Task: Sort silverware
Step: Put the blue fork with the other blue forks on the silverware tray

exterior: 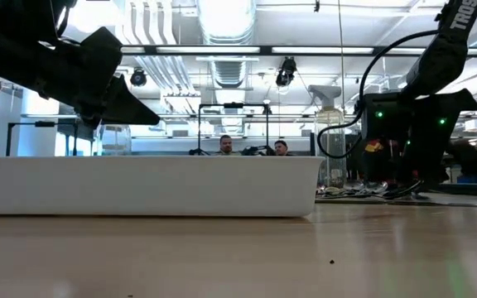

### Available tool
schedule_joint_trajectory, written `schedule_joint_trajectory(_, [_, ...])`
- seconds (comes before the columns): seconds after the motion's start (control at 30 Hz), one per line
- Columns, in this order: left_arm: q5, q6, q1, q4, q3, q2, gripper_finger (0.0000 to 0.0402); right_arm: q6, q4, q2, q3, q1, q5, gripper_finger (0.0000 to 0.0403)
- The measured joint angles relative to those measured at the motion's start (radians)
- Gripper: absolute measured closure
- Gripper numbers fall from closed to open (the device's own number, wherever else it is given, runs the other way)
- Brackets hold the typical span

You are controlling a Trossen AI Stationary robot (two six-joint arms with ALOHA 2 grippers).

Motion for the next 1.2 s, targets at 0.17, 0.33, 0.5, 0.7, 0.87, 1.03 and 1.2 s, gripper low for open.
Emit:
schedule_joint_trajectory(0.17, [0.000, 0.000, 0.000, 0.000, 0.000, 0.000, 0.0386, -0.090, 0.000, -0.007, 0.001, 0.003, -0.002, 0.0395])
schedule_joint_trajectory(0.33, [0.001, 0.000, 0.000, -0.009, 0.000, 0.000, 0.0386, -0.203, -0.026, -0.038, 0.006, 0.034, -0.035, 0.0398])
schedule_joint_trajectory(0.5, [0.002, 0.000, 0.000, -0.014, 0.000, 0.000, 0.0386, -0.245, -0.058, -0.110, 0.019, 0.092, -0.123, 0.0400])
schedule_joint_trajectory(0.7, [0.002, 0.000, 0.000, -0.015, 0.000, 0.000, 0.0386, -0.250, -0.122, -0.207, 0.035, 0.165, -0.180, 0.0400])
schedule_joint_trajectory(0.87, [0.003, 0.002, 0.000, -0.015, 0.000, -0.001, 0.0386, -0.252, -0.137, -0.286, 0.042, 0.231, -0.161, 0.0401])
schedule_joint_trajectory(1.03, [0.002, 0.006, 0.000, -0.016, 0.000, -0.008, 0.0386, -0.199, -0.262, -0.342, 0.104, 0.275, -0.144, 0.0401])
schedule_joint_trajectory(1.2, [0.001, 0.034, 0.000, -0.023, 0.000, -0.032, 0.0386, -0.200, -0.382, -0.351, 0.188, 0.304, -0.239, 0.0401])
